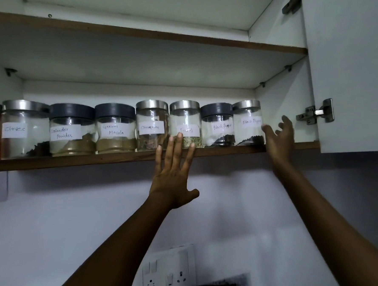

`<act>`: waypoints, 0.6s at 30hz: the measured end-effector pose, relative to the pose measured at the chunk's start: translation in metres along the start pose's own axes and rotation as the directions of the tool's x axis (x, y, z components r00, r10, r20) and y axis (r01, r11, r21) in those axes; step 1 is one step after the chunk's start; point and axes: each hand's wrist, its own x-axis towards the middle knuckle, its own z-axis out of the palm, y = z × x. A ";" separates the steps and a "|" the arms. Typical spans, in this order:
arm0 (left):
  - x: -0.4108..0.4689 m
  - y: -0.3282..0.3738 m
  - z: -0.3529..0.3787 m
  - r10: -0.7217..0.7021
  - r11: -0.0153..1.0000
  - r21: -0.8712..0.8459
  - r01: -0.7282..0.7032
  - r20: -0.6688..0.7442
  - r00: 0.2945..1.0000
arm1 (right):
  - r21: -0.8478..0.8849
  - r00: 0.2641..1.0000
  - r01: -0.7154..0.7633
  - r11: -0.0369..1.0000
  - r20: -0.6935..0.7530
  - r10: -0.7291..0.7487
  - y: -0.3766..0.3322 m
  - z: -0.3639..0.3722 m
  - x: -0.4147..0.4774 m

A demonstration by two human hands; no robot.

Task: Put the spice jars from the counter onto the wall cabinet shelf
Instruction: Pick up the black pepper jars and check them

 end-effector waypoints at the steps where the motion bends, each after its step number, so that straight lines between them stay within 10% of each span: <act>1: -0.001 -0.001 0.001 0.023 1.000 0.015 -0.023 0.005 1.000 | 0.024 0.998 0.034 0.999 -0.059 -0.032 0.006 -0.007 -0.021; 5: -0.001 -0.004 -0.003 0.068 0.994 0.086 -0.070 0.023 0.997 | 0.140 0.980 -0.084 0.987 0.193 0.056 0.043 -0.030 -0.111; 10: -0.030 0.009 0.003 0.123 0.990 0.078 -0.121 -0.026 0.992 | -0.074 0.690 -0.366 0.928 0.648 0.324 0.098 -0.031 -0.216; 18: -0.200 0.044 0.090 0.199 0.968 -0.193 -0.158 0.214 0.956 | -0.389 0.383 -0.357 0.849 0.768 0.513 0.189 -0.011 -0.317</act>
